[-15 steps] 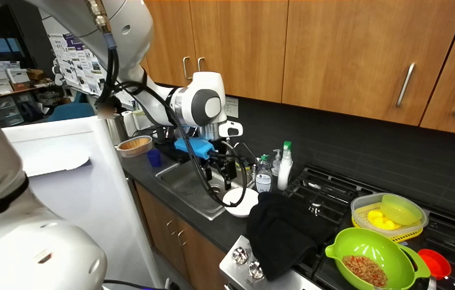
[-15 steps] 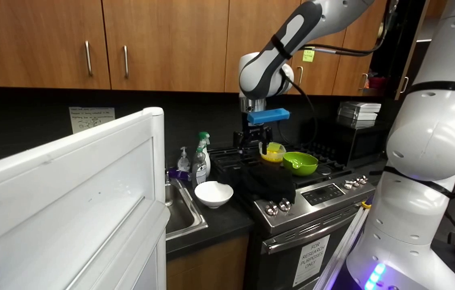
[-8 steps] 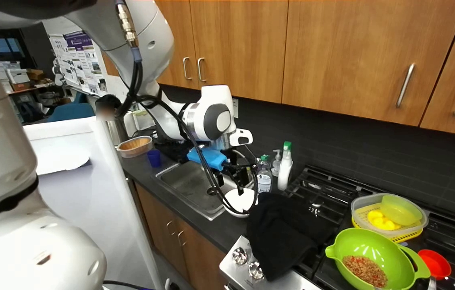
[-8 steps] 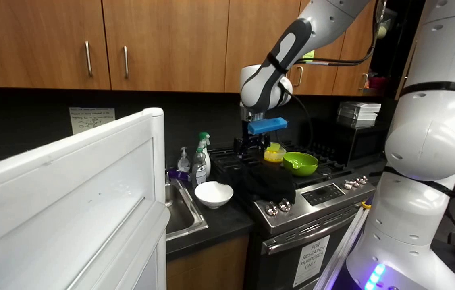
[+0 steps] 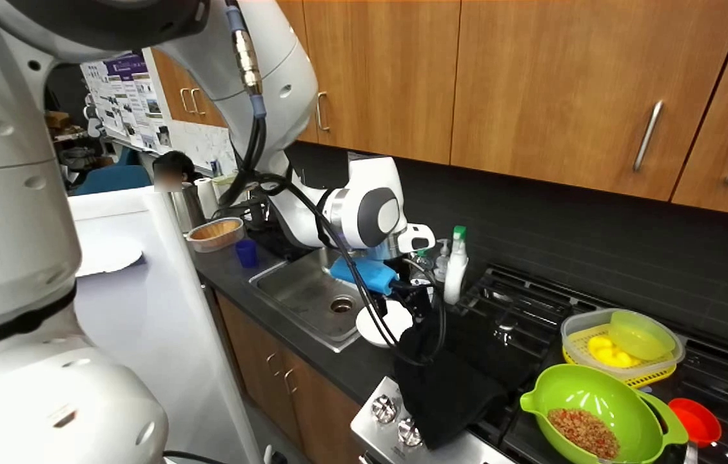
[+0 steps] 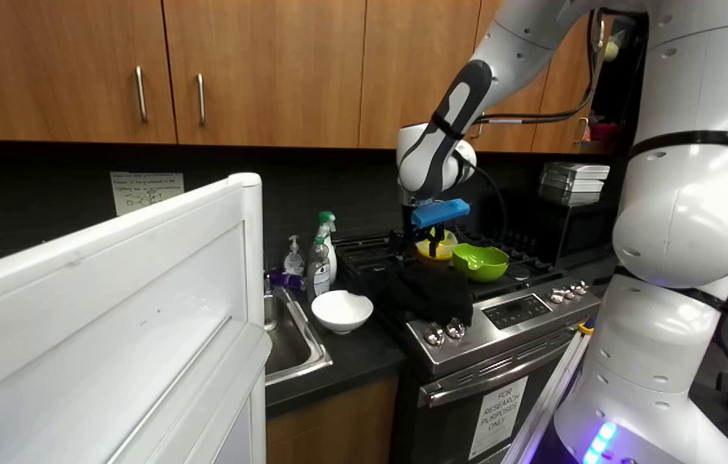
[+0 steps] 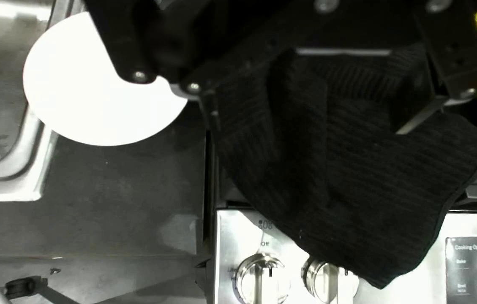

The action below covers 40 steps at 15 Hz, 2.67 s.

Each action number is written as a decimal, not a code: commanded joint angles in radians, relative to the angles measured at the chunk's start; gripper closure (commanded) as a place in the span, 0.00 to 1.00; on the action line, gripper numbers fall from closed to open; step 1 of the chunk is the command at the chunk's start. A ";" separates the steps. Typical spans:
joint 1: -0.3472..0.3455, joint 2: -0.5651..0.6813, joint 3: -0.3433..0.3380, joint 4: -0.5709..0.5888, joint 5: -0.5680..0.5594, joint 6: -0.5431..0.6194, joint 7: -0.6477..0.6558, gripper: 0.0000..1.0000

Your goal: Put the cloth on the white stand

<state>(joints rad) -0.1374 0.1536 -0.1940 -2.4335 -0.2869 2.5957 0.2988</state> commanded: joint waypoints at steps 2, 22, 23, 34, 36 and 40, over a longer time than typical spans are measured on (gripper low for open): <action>-0.011 0.042 -0.010 0.037 0.060 0.035 -0.074 0.00; -0.050 0.235 -0.002 0.180 0.232 -0.051 -0.191 0.00; -0.057 0.249 0.003 0.189 0.242 -0.047 -0.210 0.00; -0.074 0.338 0.009 0.252 0.265 -0.054 -0.253 0.00; -0.084 0.383 0.013 0.282 0.276 -0.054 -0.258 0.00; -0.100 0.468 0.017 0.348 0.290 -0.054 -0.264 0.32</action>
<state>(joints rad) -0.2133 0.5565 -0.1898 -2.1536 -0.0261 2.5592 0.0620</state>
